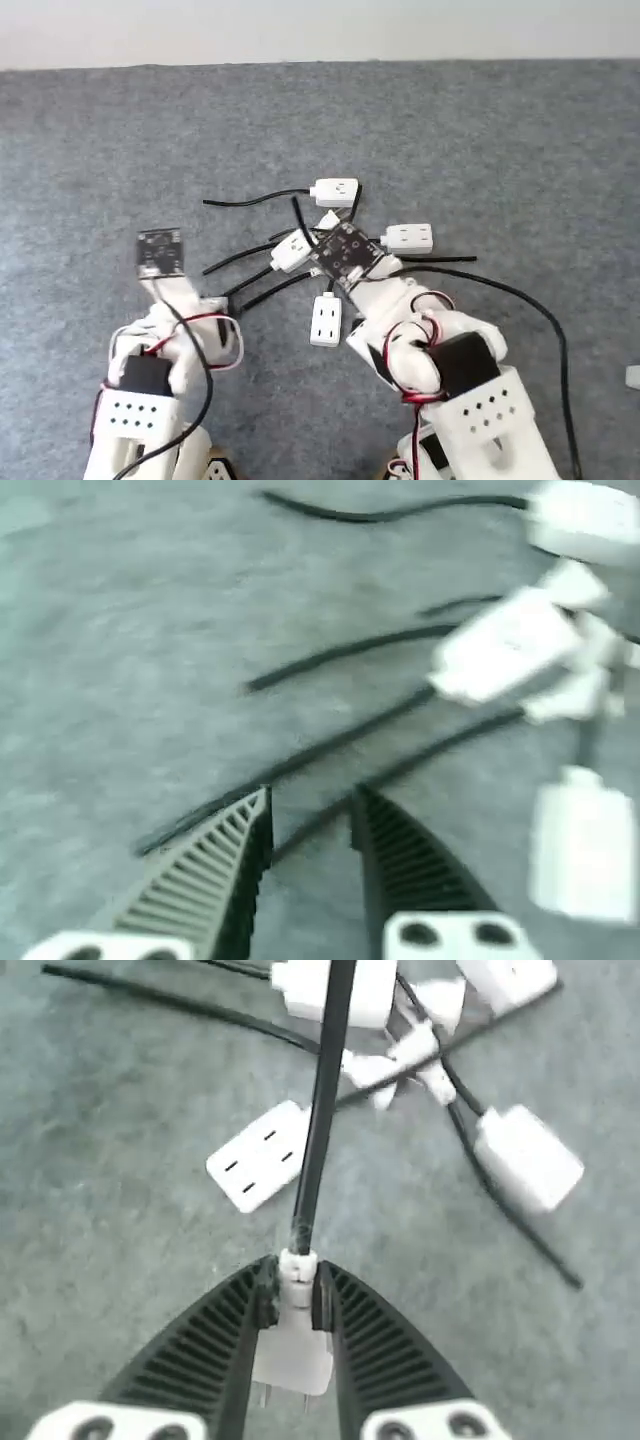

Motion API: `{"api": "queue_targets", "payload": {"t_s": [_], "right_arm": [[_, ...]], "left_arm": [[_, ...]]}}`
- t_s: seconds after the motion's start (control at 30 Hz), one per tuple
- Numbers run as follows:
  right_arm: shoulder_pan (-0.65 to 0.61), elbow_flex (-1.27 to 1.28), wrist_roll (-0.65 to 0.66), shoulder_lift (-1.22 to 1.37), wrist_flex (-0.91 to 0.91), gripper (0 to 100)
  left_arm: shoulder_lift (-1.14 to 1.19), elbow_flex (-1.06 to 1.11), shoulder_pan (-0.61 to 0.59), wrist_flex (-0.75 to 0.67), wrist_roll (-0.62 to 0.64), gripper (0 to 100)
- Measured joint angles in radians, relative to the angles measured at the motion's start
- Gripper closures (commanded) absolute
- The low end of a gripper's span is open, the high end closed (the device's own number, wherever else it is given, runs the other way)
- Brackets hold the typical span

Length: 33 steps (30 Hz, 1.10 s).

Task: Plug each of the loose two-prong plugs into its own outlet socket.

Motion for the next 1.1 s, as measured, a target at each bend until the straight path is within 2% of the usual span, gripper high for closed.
{"api": "queue_targets", "payload": {"t_s": [0.03, 0.2, 0.47, 0.6, 0.8, 1.1], "right_arm": [[-0.006, 0.018, 0.005, -0.005, -0.025, 99.1], [-0.043, 0.110, 0.011, -0.008, -0.135, 99.1], [-0.137, 0.124, 0.011, -0.008, -0.157, 99.1], [-0.149, 0.141, 0.011, -0.008, -0.160, 99.1], [-0.147, 0.226, 0.020, -0.008, -0.210, 99.1], [-0.107, 0.284, 0.044, -0.008, -0.276, 99.1]], "left_arm": [[0.000, -0.009, 0.026, 0.002, 0.002, 99], [0.000, -0.046, 0.107, 0.005, 0.003, 99], [0.077, -0.123, 0.186, 0.002, 0.003, 99], [0.281, -0.181, 0.215, -0.121, -0.006, 99], [0.585, -0.264, 0.285, -0.341, -0.106, 99], [0.568, -0.287, 0.376, -0.400, -0.110, 99]]}}
